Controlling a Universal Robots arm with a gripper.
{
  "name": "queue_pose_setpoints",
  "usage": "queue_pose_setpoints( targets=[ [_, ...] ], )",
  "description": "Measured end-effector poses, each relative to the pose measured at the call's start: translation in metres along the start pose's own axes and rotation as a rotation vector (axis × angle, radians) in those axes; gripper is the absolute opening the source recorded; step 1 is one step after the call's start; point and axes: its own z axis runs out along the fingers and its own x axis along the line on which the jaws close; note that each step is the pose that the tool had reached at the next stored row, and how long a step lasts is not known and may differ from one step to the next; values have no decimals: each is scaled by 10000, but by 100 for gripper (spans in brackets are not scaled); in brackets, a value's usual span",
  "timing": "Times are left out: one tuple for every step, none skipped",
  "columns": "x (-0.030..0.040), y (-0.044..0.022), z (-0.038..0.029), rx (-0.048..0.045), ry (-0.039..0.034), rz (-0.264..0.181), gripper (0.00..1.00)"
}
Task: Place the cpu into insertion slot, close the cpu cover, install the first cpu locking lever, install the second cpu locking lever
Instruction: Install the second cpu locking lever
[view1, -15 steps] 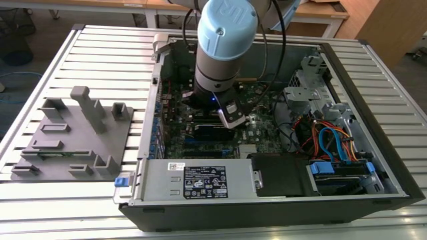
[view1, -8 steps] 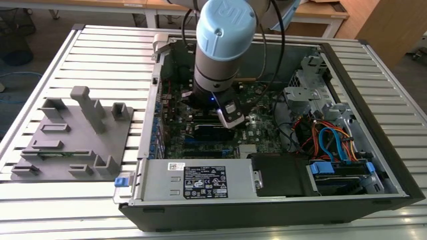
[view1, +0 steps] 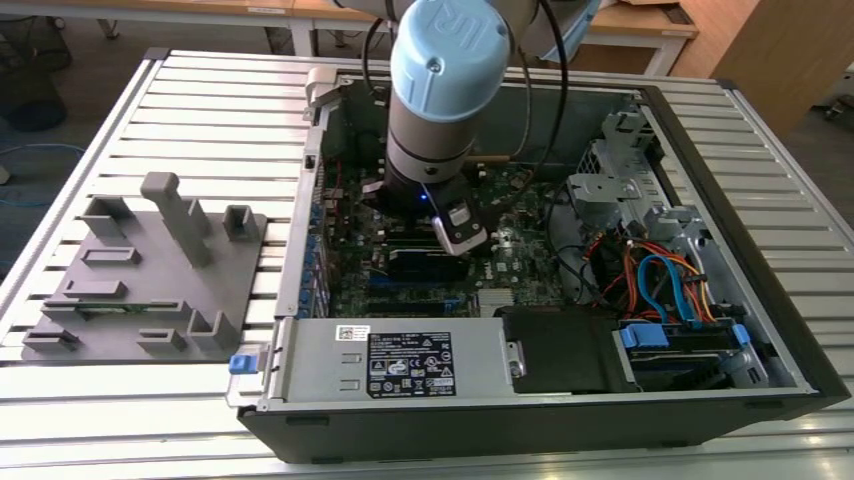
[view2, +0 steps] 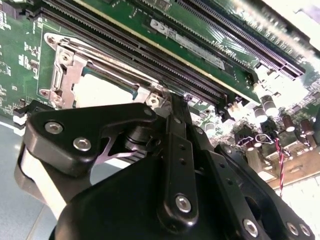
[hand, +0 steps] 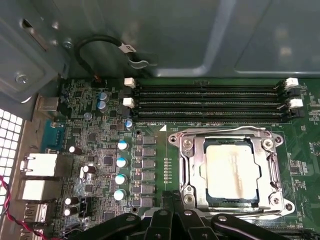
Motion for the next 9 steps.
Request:
queue_pose_setpoints(
  targets=[
    [0, 1, 1, -1, 1, -1, 10],
    [0, 2, 0, 1, 2, -1, 10],
    [1, 4, -5, 3, 2, 0, 10],
    [2, 8, -14, 1, 1, 0, 10],
    [3, 13, -30, 1, 1, 0, 10],
    [5, 20, -50, -1, 1, 0, 10],
    [7, 26, -71, 0, 1, 0, 10],
    [8, 33, -91, 0, 1, 0, 10],
    [9, 39, -111, 1, 2, 0, 10]
  ],
)
